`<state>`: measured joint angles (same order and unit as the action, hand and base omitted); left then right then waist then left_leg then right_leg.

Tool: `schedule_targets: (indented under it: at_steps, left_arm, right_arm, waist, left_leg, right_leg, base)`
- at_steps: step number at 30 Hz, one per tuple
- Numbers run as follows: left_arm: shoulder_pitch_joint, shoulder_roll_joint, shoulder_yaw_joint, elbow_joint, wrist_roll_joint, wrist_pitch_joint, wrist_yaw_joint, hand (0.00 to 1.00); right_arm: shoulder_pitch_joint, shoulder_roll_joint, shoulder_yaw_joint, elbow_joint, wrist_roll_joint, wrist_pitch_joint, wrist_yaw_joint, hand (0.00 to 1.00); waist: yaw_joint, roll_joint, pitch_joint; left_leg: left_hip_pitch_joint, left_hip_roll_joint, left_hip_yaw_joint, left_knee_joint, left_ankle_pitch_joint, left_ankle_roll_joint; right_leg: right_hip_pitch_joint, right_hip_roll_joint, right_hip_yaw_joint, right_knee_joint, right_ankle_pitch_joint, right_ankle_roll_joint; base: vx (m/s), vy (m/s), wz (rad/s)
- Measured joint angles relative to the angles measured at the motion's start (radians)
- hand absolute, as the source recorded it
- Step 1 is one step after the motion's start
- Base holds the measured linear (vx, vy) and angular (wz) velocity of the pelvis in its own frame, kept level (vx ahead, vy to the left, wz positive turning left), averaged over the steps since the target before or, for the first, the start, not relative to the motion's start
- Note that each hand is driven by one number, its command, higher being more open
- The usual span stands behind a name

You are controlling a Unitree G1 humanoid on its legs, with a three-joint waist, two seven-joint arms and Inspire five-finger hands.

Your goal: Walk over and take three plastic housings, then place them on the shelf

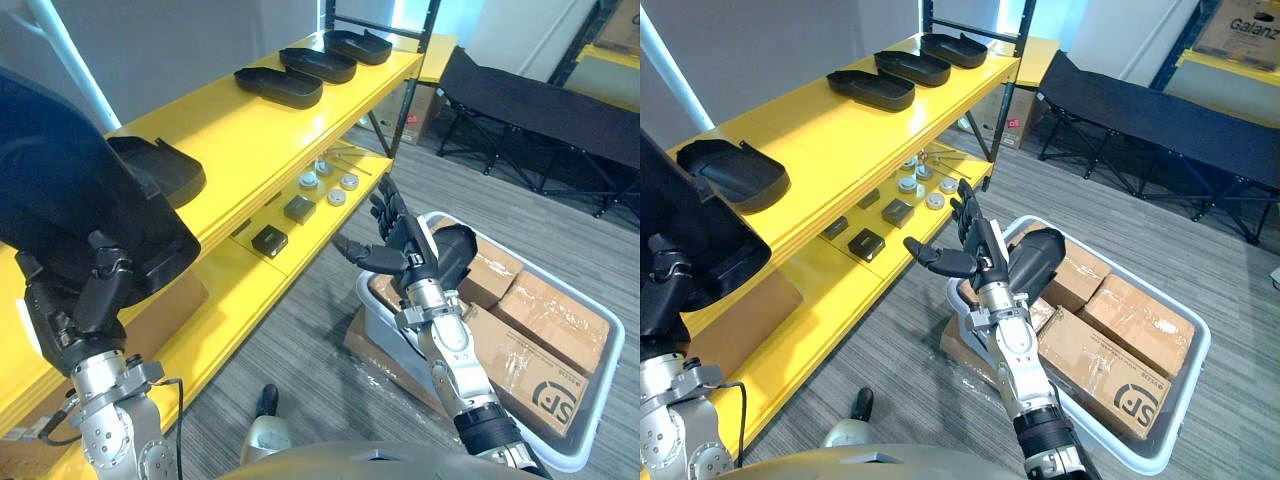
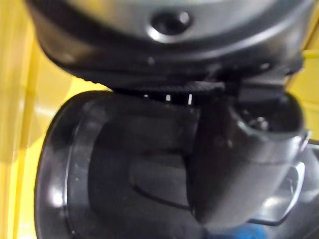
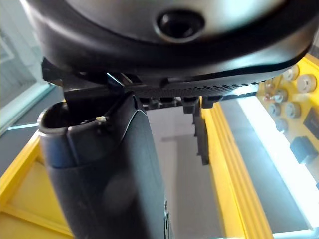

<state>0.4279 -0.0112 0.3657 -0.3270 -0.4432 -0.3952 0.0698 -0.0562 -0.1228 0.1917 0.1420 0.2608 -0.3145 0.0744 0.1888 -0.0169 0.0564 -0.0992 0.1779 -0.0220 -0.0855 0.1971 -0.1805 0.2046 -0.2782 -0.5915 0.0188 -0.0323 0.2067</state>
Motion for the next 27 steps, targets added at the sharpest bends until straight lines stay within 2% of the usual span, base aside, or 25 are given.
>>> schedule_targets:
  at_steps: [1,4,6,7,9,10,11,13,15,17,20,22,24,25,26,27]
  left_arm:
    - [0.000,0.000,-0.003,0.000,0.000,0.000,-0.009,0.00]
    - [-0.018,0.001,-0.048,0.001,0.000,0.000,-0.084,0.00]
    - [-0.032,0.001,-0.079,-0.001,-0.008,0.000,-0.138,0.00]
    - [-0.032,0.001,-0.089,-0.001,-0.024,0.000,-0.159,0.00]
    - [-0.034,0.004,-0.098,-0.001,-0.036,0.000,-0.174,0.00]
    - [-0.037,0.010,-0.114,-0.001,-0.035,0.000,-0.183,0.00]
    - [-0.037,0.015,-0.130,-0.001,-0.035,-0.002,-0.186,0.00]
    - [-0.035,0.016,-0.146,-0.001,-0.035,-0.003,-0.183,0.00]
    - [-0.034,0.019,-0.170,-0.001,-0.024,-0.004,-0.158,0.00]
    - [-0.034,0.020,-0.188,-0.001,-0.017,-0.004,-0.137,0.00]
    - [-0.034,0.020,-0.204,-0.005,-0.016,-0.015,-0.125,0.00]
    - [-0.035,0.020,-0.196,-0.024,-0.016,-0.018,-0.124,0.00]
    - [-0.036,0.021,-0.171,-0.054,-0.017,-0.038,-0.126,0.00]
    - [-0.039,0.020,-0.154,-0.068,-0.017,-0.047,-0.126,0.00]
    - [-0.049,0.018,-0.151,-0.068,-0.018,-0.051,-0.123,0.00]
    - [-0.050,0.022,-0.149,-0.068,-0.017,-0.059,-0.124,0.00]
  right_arm:
    - [0.003,0.001,0.001,0.000,0.001,0.000,0.002,1.00]
    - [0.048,0.000,-0.010,-0.002,-0.003,0.002,-0.009,1.00]
    - [0.080,0.001,-0.026,-0.002,-0.019,0.007,-0.026,1.00]
    - [0.098,0.001,-0.027,-0.002,-0.034,0.009,-0.032,1.00]
    - [0.125,0.003,-0.039,-0.010,-0.047,0.008,-0.033,1.00]
    - [0.164,0.007,-0.059,-0.036,-0.047,0.008,-0.032,1.00]
    - [0.201,0.008,-0.079,-0.073,-0.047,0.008,-0.027,1.00]
    - [0.215,0.006,-0.104,-0.101,-0.039,0.006,-0.012,1.00]
    - [0.198,0.001,-0.127,-0.111,-0.012,0.003,0.013,1.00]
    - [0.194,0.000,-0.133,-0.112,-0.006,-0.002,0.032,1.00]
    - [0.194,0.000,-0.130,-0.113,-0.003,-0.004,0.033,1.00]
    - [0.189,0.002,-0.123,-0.116,0.000,-0.013,0.026,1.00]
    - [0.158,0.004,-0.115,-0.116,0.002,-0.029,0.006,1.00]
    - [0.143,0.004,-0.108,-0.117,0.001,-0.042,-0.011,1.00]
    - [0.131,-0.002,-0.108,-0.117,-0.001,-0.059,-0.031,1.00]
    - [0.129,-0.001,-0.105,-0.117,-0.001,-0.070,-0.043,1.00]
  waist:
    - [-0.004,0.000,0.003]
    - [-0.035,0.008,0.013]
    - [-0.025,0.012,0.038]
    - [-0.029,0.022,0.051]
    - [-0.036,0.023,0.056]
    - [-0.050,0.016,0.064]
    - [-0.065,0.009,0.069]
    - [-0.079,0.006,0.072]
    - [-0.082,0.007,0.074]
    - [-0.084,0.015,0.077]
    - [-0.085,0.019,0.079]
    - [-0.081,0.010,0.085]
    - [-0.069,-0.012,0.117]
    - [-0.058,-0.025,0.130]
    - [-0.062,0.000,0.142]
    - [-0.062,0.007,0.141]
  left_leg:
    - [-0.005,-0.003,-0.006,0.000,0.004,0.005]
    - [-0.068,-0.016,-0.008,-0.001,0.040,0.068]
    - [-0.078,-0.026,-0.022,0.000,0.058,0.078]
    - [-0.093,-0.041,-0.053,0.000,0.067,0.076]
    - [-0.105,-0.063,-0.084,0.000,0.074,0.085]
    - [-0.105,-0.089,-0.118,0.000,0.081,0.090]
    - [-0.109,-0.111,-0.139,0.000,0.088,0.092]
    - [-0.121,-0.117,-0.137,0.000,0.099,0.105]
    - [-0.129,-0.115,-0.115,0.001,0.115,0.124]
    - [-0.129,-0.115,-0.104,0.001,0.116,0.126]
    - [-0.129,-0.117,-0.053,0.001,0.110,0.120]
    - [-0.129,-0.136,-0.030,0.001,0.108,0.117]
    - [-0.134,-0.167,-0.007,0.057,0.097,0.107]
    - [-0.138,-0.192,0.001,0.100,0.063,0.112]
    - [-0.137,-0.195,-0.019,0.128,0.042,0.120]
    - [-0.136,-0.194,-0.020,0.135,0.030,0.123]
  right_leg:
    - [0.009,0.000,-0.015,0.001,-0.009,-0.003]
    - [0.025,0.001,-0.123,0.037,-0.047,0.013]
    - [0.040,-0.002,-0.146,0.061,-0.067,0.014]
    - [0.032,-0.009,-0.137,0.104,-0.105,0.002]
    - [0.005,-0.016,-0.064,0.170,-0.166,-0.017]
    - [0.003,-0.017,0.018,0.206,-0.214,-0.052]
    - [0.003,-0.021,0.077,0.239,-0.243,-0.052]
    - [0.001,-0.023,0.075,0.263,-0.262,-0.035]
    - [-0.012,-0.029,0.077,0.285,-0.280,0.007]
    - [-0.015,-0.035,0.075,0.299,-0.290,0.023]
    - [0.002,-0.046,0.049,0.296,-0.297,0.021]
    - [0.031,-0.063,0.016,0.282,-0.297,0.020]
    - [0.072,-0.094,-0.007,0.273,-0.296,0.016]
    - [0.089,-0.115,-0.013,0.289,-0.277,-0.015]
    - [0.063,-0.129,0.000,0.403,-0.220,-0.104]
    - [0.033,-0.145,0.018,0.476,-0.186,-0.148]
  base:
    - [-0.06,-0.022,0.62]
    - [-0.06,0.007,0.99]
    - [-0.05,0.038,0.89]
    - [-0.07,0.031,0.67]
    - [-0.07,-0.001,0.73]
    - [-0.04,-0.035,1.00]
    - [-0.03,-0.035,0.99]
    - [-0.03,-0.033,0.57]
    - [-0.06,-0.035,0.16]
    - [-0.07,-0.015,0.07]
    - [-0.03,0.012,0.22]
    - [0.04,0.046,0.42]
    - [0.08,0.078,0.27]
    - [0.11,0.125,0.38]
    - [0.10,0.198,0.47]
    - [0.09,0.234,0.56]
